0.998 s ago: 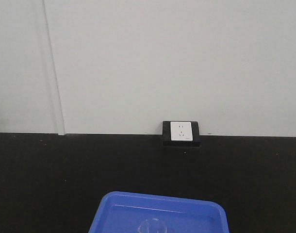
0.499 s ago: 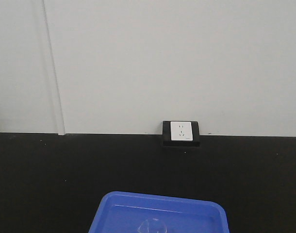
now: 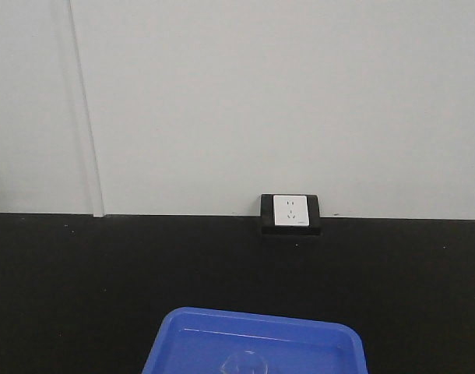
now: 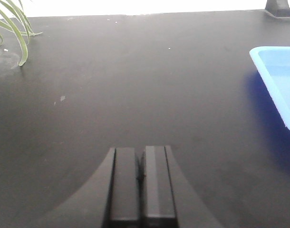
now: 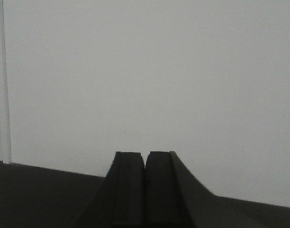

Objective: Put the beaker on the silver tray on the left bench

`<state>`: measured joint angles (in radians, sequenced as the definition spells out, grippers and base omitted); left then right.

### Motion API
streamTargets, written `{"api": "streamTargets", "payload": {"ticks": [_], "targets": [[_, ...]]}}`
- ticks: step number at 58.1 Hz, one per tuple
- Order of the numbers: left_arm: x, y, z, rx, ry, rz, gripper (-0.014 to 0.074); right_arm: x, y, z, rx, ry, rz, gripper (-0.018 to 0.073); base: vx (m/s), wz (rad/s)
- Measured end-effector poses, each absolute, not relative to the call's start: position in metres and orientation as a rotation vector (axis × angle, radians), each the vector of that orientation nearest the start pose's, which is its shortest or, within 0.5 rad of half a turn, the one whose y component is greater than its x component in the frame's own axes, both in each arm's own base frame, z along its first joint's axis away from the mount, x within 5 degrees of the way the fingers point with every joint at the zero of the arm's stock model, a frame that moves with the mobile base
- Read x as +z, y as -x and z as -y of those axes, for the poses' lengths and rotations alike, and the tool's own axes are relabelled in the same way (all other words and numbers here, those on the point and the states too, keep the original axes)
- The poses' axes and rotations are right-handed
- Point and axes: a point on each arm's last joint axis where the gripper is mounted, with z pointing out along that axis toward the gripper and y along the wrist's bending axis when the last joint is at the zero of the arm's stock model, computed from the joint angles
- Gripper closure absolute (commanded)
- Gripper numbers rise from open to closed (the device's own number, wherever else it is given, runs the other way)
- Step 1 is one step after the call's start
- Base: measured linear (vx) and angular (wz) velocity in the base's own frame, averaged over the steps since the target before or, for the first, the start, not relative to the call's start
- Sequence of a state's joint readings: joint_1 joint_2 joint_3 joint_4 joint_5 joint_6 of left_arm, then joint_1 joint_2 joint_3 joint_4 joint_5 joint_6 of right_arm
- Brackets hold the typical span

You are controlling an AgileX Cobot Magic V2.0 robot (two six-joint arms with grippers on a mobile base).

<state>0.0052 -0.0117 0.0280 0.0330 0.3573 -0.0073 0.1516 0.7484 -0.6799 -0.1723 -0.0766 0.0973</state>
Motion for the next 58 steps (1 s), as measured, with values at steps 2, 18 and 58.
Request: {"api": "streamTargets", "payload": {"ticks": [2,18,58], "targets": [[0.172,-0.053,-0.001,0.031,-0.009,-1.857,0.0595,0.376,-0.165,-0.026,0.072,0.180,-1.489,0.0568,0.00,0.00],[0.172,-0.053,-0.001,0.031,-0.009,-1.857,0.0595,0.359,-0.188,-0.030,0.070,0.190,-1.583,0.0500,0.00,0.00],[0.172,-0.053,-0.001,0.031,-0.009,-1.857,0.0595,0.360,-0.188,-0.030,0.093,0.163,-1.582,-0.0158,0.00,0.00]]}}
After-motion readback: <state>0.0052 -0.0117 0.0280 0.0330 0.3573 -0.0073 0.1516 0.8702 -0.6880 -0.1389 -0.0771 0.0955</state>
